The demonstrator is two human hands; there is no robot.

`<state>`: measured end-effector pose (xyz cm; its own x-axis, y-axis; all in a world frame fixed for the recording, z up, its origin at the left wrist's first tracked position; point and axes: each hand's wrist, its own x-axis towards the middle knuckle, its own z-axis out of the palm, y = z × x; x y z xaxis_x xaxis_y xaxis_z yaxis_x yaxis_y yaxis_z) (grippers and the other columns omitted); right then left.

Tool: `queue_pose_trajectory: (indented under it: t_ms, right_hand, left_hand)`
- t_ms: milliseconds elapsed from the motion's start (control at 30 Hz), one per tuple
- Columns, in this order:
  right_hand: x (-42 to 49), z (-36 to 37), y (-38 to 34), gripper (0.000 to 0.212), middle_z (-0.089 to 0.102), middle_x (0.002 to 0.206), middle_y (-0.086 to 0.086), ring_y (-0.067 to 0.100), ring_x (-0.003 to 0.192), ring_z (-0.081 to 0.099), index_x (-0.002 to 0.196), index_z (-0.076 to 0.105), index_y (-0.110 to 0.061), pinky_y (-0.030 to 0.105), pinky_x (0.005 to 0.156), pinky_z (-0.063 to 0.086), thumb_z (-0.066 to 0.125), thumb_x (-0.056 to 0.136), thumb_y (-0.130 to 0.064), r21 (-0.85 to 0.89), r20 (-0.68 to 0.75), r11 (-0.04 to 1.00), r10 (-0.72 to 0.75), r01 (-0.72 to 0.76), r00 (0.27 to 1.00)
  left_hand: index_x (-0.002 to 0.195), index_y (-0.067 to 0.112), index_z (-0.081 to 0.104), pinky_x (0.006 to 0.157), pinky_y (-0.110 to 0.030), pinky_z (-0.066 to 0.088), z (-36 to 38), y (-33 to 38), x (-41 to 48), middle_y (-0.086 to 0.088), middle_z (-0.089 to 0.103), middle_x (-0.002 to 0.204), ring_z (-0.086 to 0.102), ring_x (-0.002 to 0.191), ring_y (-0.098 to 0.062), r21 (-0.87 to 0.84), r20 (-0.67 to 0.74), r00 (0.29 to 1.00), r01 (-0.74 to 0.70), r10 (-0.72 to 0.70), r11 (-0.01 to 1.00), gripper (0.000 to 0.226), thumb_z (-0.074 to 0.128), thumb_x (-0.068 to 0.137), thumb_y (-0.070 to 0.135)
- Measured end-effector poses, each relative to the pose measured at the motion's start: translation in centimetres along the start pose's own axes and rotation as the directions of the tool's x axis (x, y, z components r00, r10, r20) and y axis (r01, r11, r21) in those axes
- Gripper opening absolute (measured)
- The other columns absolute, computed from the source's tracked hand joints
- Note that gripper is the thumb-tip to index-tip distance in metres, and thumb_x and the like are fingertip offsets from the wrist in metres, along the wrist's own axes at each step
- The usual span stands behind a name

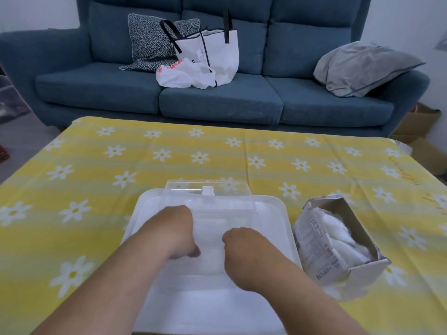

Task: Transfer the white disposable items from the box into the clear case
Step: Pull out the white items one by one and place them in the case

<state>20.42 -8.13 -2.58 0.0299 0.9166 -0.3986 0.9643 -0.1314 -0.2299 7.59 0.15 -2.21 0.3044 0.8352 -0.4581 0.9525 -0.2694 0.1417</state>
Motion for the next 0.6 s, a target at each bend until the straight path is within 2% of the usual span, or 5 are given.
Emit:
queue_pose_trajectory:
  t_ms: [67,167,333,433,600]
  right_hand:
    - [0.2,0.0,0.1,0.024,0.048,0.086,0.007,0.026,0.091,0.051,0.071,0.038,-0.015,0.031,0.074,0.042,0.043,0.089,0.000,-0.019,0.001,1.000,-0.013,0.013,1.000]
    - [0.1,-0.4,-0.1,0.026,0.046,0.082,0.007,0.024,0.086,0.045,0.070,0.037,-0.014,0.031,0.073,0.040,0.042,0.091,0.000,-0.038,0.032,0.999,-0.029,0.031,0.999]
    - [-0.1,-0.4,-0.2,0.021,0.054,0.090,0.006,0.026,0.093,0.055,0.074,0.046,-0.012,0.032,0.078,0.044,0.045,0.094,-0.004,-0.008,0.056,0.999,-0.032,0.033,0.998]
    - [-0.9,-2.3,0.8,0.022,0.068,0.113,0.001,0.021,0.107,0.062,0.105,0.068,-0.017,0.031,0.088,0.051,0.051,0.092,-0.016,0.253,-0.194,0.967,0.049,0.001,0.980]
    - [-3.4,-6.1,7.3,0.017,0.071,0.077,-0.001,0.024,0.075,0.065,0.081,0.070,-0.022,0.029,0.061,0.048,0.055,0.085,-0.018,0.452,-0.505,0.860,0.464,-0.236,0.728]
  left_hand:
    - [0.071,0.018,0.054,0.052,-0.024,0.043,-1.8,-0.4,-0.9,0.003,0.058,0.070,0.057,0.063,-0.015,0.047,-0.172,0.985,0.008,0.000,0.999,0.027,0.076,0.075,0.033]
    - [0.080,0.020,0.065,0.069,-0.029,0.054,-2.8,-0.2,-1.7,0.006,0.068,0.084,0.066,0.083,-0.019,0.037,-0.364,0.931,-0.022,0.034,0.999,0.012,0.073,0.073,0.026]
    - [0.106,0.020,0.067,0.078,-0.029,0.053,0.3,1.4,-0.9,-0.003,0.069,0.116,0.066,0.101,-0.021,0.056,0.062,0.991,-0.121,0.118,0.991,0.017,0.065,0.089,0.020]
    - [0.129,0.013,0.060,0.052,-0.022,0.042,1.0,1.4,-0.3,-0.005,0.066,0.118,0.055,0.066,-0.015,0.148,0.187,0.980,-0.097,0.069,0.984,0.034,0.055,0.097,0.022]
    - [0.108,0.015,0.065,0.045,-0.021,0.034,-0.1,1.9,-0.4,-0.002,0.064,0.090,0.046,0.054,-0.011,0.120,0.109,0.989,-0.111,0.098,0.987,0.021,0.054,0.097,0.030]
